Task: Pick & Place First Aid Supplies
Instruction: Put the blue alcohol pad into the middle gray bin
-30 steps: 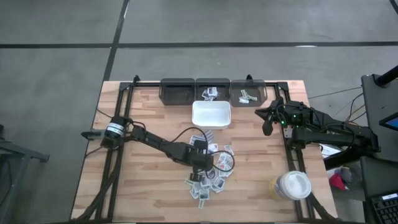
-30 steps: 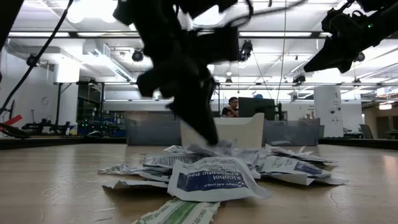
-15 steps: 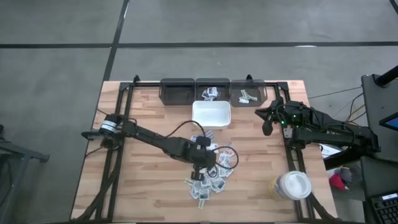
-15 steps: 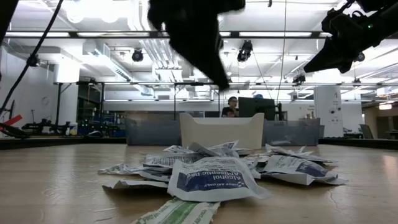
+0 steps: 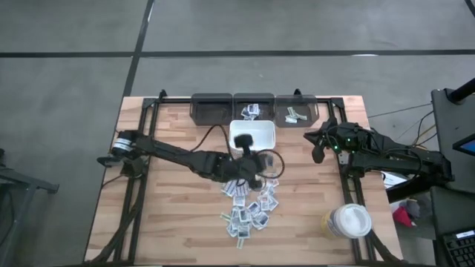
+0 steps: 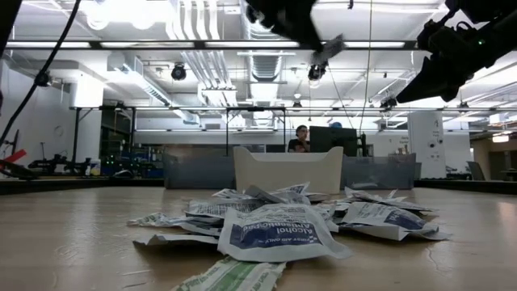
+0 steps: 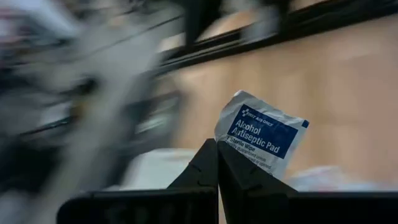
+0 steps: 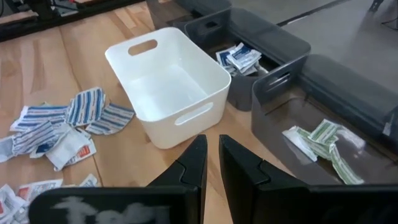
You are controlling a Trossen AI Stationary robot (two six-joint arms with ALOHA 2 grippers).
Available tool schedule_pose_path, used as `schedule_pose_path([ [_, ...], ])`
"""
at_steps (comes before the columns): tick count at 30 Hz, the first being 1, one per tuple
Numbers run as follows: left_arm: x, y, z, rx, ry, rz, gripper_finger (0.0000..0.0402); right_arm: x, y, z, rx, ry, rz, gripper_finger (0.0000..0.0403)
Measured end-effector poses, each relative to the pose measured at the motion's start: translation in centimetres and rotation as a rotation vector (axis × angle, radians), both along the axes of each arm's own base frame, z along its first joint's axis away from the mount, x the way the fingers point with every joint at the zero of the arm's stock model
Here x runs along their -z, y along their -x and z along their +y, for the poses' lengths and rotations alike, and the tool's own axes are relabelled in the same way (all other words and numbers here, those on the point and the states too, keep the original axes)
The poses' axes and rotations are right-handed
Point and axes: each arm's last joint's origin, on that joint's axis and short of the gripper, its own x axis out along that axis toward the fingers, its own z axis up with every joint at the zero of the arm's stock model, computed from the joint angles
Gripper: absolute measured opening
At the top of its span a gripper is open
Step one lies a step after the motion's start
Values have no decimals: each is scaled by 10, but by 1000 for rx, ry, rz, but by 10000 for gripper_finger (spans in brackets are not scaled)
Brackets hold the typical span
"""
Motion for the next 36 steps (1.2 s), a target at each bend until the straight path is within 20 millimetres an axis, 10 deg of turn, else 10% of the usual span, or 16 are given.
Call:
schedule_pose_path([
  [8,1,0,55,-205,-117,74,0,5,0,0,0,-5,17,38],
  [24,4,28,227,-234,160,84,0,-3,-4,0,-101,99,-25,38],
  [36,14,8,283,-173,156,155,0,-16,-16,2,-273,156,-180,38],
])
